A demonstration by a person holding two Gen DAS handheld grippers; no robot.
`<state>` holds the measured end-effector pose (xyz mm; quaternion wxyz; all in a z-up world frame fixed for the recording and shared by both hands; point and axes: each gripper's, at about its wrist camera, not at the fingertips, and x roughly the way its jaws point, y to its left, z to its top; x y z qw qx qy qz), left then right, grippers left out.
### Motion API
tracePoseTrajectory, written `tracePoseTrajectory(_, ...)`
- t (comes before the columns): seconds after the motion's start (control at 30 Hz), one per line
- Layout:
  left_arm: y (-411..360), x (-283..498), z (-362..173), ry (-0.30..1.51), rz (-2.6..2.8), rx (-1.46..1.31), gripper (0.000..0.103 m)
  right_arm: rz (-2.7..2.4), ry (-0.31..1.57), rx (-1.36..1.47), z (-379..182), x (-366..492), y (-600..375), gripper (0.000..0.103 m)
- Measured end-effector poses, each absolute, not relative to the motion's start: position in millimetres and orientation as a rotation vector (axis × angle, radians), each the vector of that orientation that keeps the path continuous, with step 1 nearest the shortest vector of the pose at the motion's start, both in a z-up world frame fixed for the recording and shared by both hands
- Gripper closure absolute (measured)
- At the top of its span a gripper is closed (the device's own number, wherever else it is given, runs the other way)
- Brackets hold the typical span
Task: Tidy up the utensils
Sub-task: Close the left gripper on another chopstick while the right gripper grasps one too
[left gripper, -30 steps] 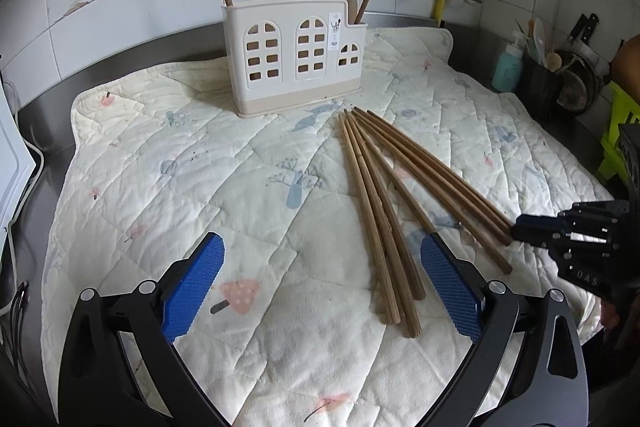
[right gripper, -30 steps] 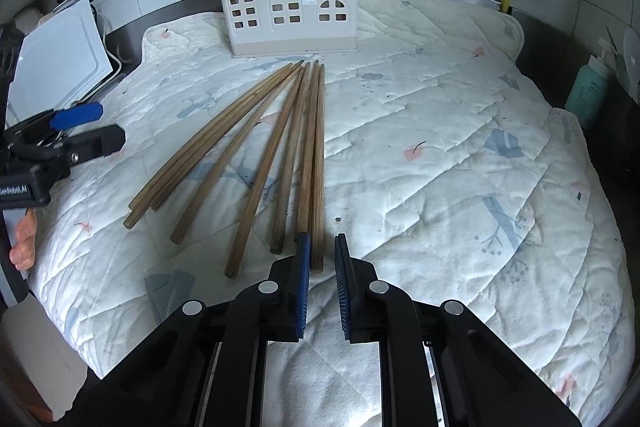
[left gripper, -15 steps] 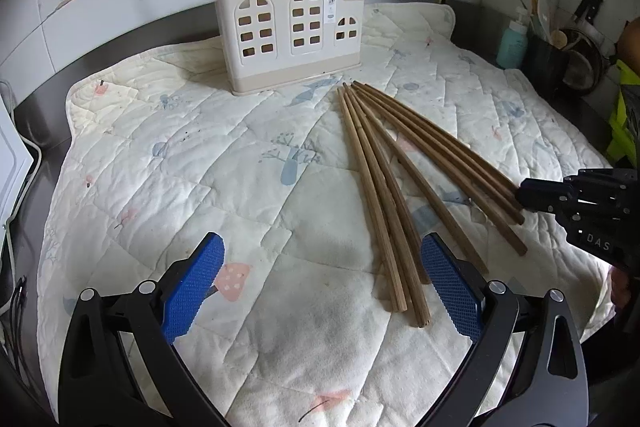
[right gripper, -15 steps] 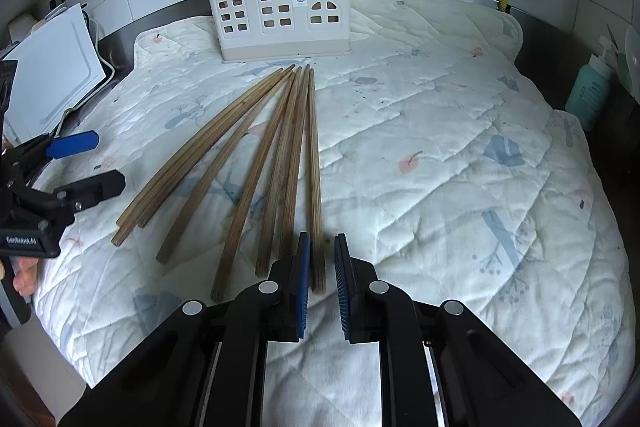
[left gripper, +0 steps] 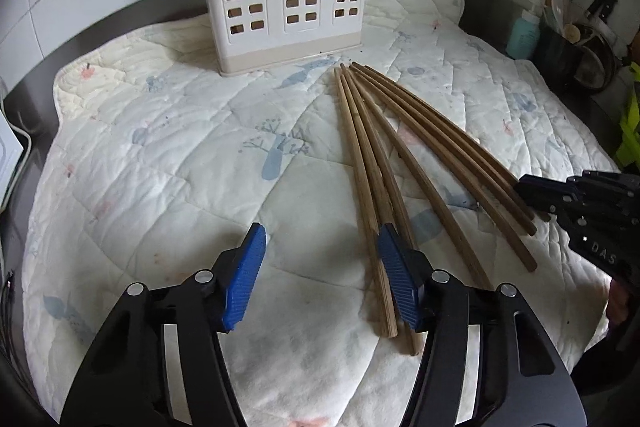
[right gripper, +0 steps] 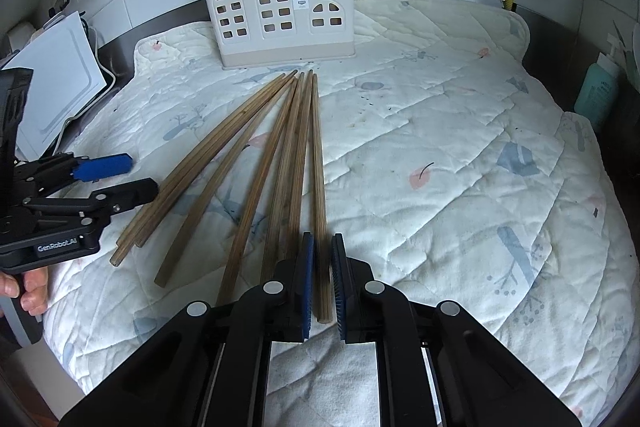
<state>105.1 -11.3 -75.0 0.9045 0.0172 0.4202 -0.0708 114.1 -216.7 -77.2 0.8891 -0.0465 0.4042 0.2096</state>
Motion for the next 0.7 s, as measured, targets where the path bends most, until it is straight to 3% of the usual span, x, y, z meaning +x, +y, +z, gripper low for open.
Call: tracePoseTrajectory(0.7, -30, 111, -79, 0.902, -0.119, 0.038, 0.076, 0.446, 0.838, -0.074, -79, 114, -220, 0.094)
